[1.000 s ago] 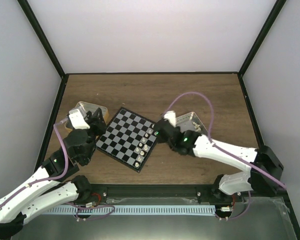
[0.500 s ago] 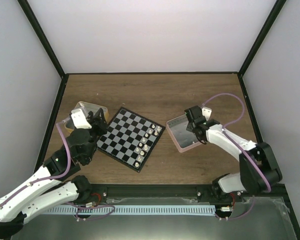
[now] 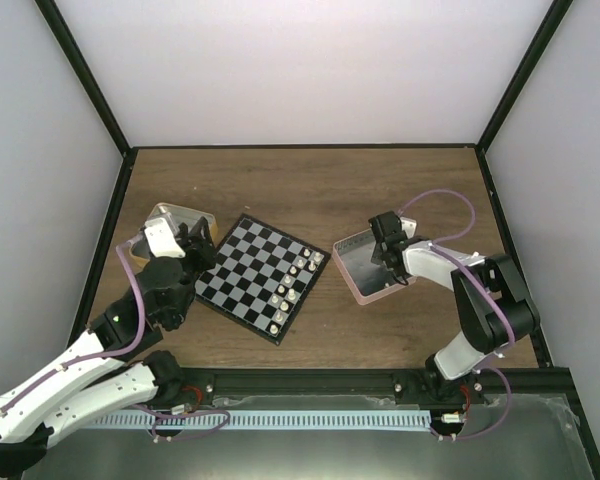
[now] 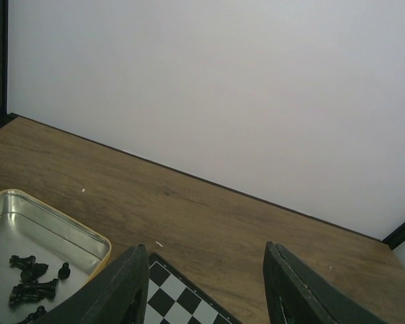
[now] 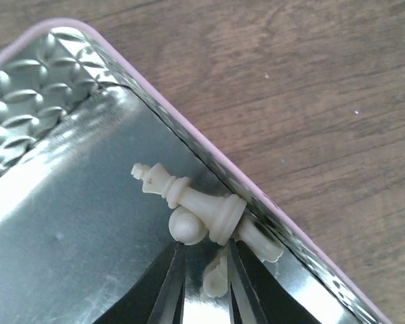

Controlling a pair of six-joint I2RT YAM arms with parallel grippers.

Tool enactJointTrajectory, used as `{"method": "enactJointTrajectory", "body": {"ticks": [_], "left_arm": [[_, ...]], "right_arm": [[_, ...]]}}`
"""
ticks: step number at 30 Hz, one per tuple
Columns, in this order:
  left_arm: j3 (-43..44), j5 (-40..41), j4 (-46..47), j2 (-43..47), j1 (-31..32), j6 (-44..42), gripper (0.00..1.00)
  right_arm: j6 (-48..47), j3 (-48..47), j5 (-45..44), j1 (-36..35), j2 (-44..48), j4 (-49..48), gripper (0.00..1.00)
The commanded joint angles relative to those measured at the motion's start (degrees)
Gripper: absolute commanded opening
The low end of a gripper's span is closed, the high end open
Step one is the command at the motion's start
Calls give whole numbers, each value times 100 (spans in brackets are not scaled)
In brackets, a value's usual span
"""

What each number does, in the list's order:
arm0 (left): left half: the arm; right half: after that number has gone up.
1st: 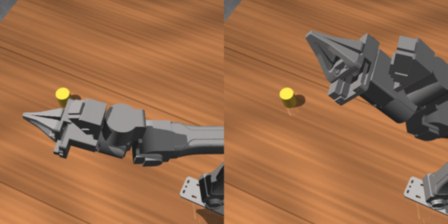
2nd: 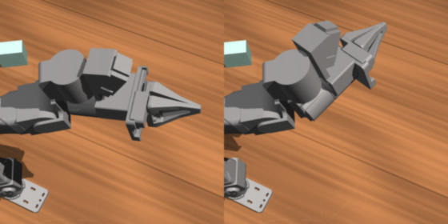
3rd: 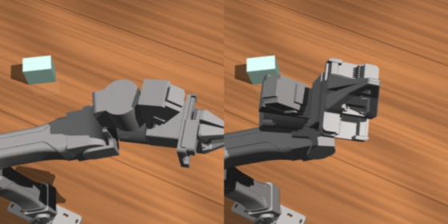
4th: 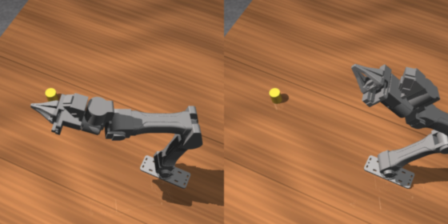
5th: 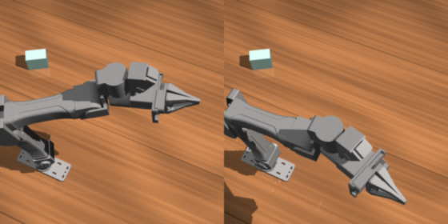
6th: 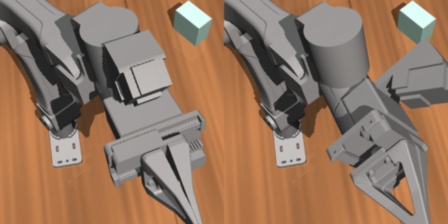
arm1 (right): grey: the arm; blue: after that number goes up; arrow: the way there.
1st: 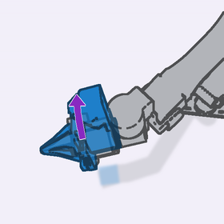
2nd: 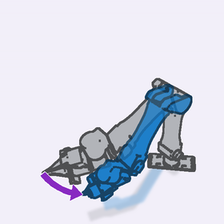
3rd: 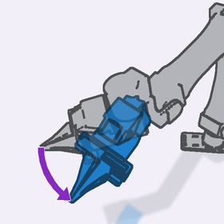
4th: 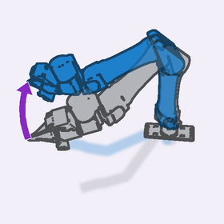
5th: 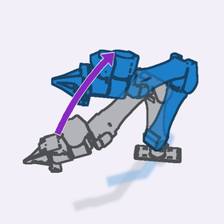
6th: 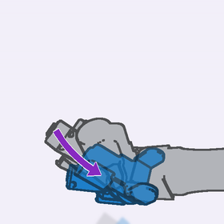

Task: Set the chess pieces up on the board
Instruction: Pick up the chess piece from the storage box.

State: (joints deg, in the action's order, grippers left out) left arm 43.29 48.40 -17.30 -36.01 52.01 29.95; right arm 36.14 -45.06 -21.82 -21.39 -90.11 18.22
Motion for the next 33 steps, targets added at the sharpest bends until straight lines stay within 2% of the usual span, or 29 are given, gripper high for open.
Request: {"method": "enactJointTrajectory", "body": {"ticks": [1, 10, 14, 29, 33], "left_arm": [[-66, 36, 24, -5, -25, -36, 49], [-59, 17, 69, -109, -27, -59, 49], [-68, 14, 62, -112, -25, -61, 49], [-80, 20, 69, -125, -29, -60, 49], [-84, 15, 69, -127, -31, -64, 49]], "right_arm": [[-163, -225, 13, 55, -116, -277, 19], [-316, -235, 3, 53, -54, -409, 26], [-343, -275, -42, 56, -110, -448, 17], [-353, -472, -287, 64, -528, -469, 16], [-366, -478, -314, 63, -515, -446, 8]]}}
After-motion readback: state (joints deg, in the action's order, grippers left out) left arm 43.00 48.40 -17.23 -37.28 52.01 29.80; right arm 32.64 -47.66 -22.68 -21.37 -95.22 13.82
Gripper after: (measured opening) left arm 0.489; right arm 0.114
